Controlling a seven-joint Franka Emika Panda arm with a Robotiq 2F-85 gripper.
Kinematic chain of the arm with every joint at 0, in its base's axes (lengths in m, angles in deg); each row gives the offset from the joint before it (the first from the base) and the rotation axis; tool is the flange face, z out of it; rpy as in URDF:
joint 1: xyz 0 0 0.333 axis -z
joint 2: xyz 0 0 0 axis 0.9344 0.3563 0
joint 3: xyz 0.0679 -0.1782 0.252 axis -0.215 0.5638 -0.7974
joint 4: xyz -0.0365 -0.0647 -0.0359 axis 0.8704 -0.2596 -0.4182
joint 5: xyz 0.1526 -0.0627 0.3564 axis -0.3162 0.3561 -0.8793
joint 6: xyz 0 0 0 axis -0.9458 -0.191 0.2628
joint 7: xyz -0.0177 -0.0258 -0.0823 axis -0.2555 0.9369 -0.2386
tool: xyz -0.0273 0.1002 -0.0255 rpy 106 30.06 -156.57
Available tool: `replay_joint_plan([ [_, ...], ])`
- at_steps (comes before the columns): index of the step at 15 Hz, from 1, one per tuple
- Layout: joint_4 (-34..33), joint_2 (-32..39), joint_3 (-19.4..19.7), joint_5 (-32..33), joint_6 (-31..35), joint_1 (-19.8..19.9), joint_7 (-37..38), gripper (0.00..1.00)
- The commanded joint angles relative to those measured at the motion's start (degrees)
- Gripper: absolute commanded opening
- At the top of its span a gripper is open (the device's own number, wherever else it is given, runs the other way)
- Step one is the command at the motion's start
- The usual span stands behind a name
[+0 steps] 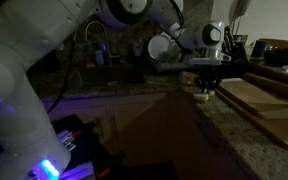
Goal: Close the water faucet, move the orange pack to the left, scrub the countertop with the yellow sponge
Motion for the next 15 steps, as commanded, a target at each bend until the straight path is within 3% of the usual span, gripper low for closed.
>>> replay_joint_plan([
  [1, 2.7, -0.3, -0.4, -1.7, 3.8, 3.3, -1.2, 0.06],
  [10, 14.5, -7.1, 2.4, -4.4, 14.1, 11.4, -0.8, 0.06],
  [15, 15.7, -8.2, 2.2, -11.3, 8.7, 17.6, -1.0, 0.06],
])
